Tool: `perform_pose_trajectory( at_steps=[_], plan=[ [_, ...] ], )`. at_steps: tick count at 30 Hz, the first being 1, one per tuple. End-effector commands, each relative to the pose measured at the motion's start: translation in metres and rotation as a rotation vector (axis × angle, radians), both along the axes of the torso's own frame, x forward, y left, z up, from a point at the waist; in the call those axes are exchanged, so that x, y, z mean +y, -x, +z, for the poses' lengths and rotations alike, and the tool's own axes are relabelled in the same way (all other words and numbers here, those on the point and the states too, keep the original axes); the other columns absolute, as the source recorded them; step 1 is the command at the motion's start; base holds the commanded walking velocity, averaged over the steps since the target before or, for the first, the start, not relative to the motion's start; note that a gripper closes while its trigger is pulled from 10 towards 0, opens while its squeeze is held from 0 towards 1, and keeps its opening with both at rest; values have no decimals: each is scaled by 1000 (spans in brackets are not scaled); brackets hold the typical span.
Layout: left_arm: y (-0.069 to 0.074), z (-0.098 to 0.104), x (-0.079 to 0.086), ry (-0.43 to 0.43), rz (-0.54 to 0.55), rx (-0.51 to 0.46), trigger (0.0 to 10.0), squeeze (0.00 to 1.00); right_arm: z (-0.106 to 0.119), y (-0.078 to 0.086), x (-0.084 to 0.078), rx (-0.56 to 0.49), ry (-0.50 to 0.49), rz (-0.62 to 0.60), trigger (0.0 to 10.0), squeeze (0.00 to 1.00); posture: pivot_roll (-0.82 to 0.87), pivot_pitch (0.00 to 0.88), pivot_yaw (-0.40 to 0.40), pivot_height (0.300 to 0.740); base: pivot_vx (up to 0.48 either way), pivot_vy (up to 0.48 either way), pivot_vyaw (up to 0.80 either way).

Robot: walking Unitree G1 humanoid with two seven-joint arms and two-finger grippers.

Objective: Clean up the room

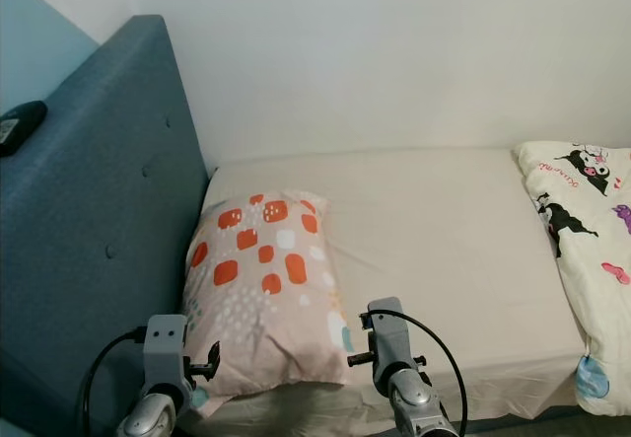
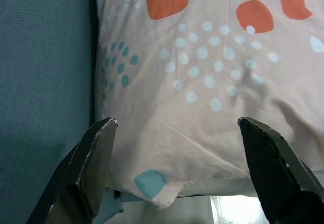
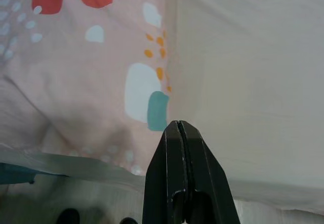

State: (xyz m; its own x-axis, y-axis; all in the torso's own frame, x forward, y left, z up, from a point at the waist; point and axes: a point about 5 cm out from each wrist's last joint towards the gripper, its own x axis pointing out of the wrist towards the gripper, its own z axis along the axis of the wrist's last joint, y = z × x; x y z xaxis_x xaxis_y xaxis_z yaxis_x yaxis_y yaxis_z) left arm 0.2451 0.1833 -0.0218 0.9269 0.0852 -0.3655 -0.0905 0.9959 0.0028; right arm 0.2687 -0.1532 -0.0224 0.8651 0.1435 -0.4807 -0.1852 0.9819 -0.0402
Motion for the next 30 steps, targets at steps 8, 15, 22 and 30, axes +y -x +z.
perform_pose_trajectory(
  at_steps=[8, 15, 22, 30],
  plan=[
    [0, -2, 0, -6, 1, 18, 10000, 0, -3, 4, -2, 14, -8, -17, 10000, 0, 28, 47, -47, 726, 0, -300, 0],
    [0, -3, 0, 4, 25, 32, 10000, 0, -3, 3, -3, 14, -5, -17, 10000, 0, 27, 47, -48, 726, 0, 0, 0],
    [-1, -3, 1, 4, 40, 38, 10000, 0, -2, 3, -4, 14, -4, -19, 10000, 0, 26, 48, -48, 726, 0, 0, 0],
    [0, -4, 0, -22, 4, 45, 10000, 0, -2, 2, -5, 15, -6, -23, 10000, 0, 25, 54, -51, 726, 0, 0, 0]
  ],
)
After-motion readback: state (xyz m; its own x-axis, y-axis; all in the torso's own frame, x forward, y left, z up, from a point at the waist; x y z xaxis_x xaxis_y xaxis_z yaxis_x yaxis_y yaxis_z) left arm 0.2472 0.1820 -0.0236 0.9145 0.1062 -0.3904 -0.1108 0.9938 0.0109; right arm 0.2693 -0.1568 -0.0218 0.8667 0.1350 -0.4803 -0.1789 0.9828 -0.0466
